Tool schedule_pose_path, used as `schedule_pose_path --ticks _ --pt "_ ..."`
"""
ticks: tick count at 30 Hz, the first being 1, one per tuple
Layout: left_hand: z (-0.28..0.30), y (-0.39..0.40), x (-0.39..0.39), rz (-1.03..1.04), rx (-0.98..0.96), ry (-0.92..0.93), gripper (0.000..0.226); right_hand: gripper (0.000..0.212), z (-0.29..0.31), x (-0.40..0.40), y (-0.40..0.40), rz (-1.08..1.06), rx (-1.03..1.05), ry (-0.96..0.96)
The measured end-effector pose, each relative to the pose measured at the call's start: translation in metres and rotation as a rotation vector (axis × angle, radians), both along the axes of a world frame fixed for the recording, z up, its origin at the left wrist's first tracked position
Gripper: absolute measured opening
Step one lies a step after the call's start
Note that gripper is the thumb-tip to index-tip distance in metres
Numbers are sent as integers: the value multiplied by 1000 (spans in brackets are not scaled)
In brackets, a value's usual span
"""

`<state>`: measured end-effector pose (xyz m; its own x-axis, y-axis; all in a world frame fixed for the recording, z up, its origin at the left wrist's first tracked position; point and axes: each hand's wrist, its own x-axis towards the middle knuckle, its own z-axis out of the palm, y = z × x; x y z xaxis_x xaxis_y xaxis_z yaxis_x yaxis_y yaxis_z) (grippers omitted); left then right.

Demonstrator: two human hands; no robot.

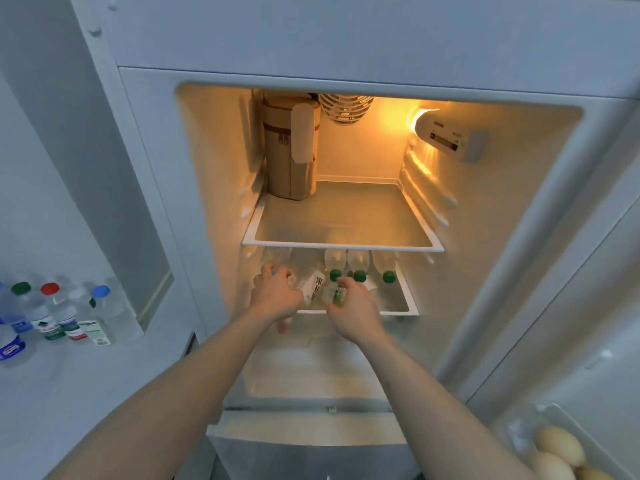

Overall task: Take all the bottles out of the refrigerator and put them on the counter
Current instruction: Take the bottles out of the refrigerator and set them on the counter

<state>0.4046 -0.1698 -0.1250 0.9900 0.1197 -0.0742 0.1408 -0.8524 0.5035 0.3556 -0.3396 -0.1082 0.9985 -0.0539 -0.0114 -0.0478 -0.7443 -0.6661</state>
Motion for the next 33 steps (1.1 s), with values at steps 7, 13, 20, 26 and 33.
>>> schedule_pose_path --ticks 7,13,20,26,33 --pt "-31 2 37 74 69 114 50 64 -5 47 12 30 -100 123" --pt "-41 7 56 82 84 187 54 76 -12 86 10 48 -193 258" --pt "-43 13 70 66 42 209 53 63 -35 124 15 66 -223 333" --pt "-44 13 73 37 75 170 44 66 -41 131 11 127 -277 348" --pt "-51 -5 42 -12 84 126 33 44 -49 111 13 135 -360 295"
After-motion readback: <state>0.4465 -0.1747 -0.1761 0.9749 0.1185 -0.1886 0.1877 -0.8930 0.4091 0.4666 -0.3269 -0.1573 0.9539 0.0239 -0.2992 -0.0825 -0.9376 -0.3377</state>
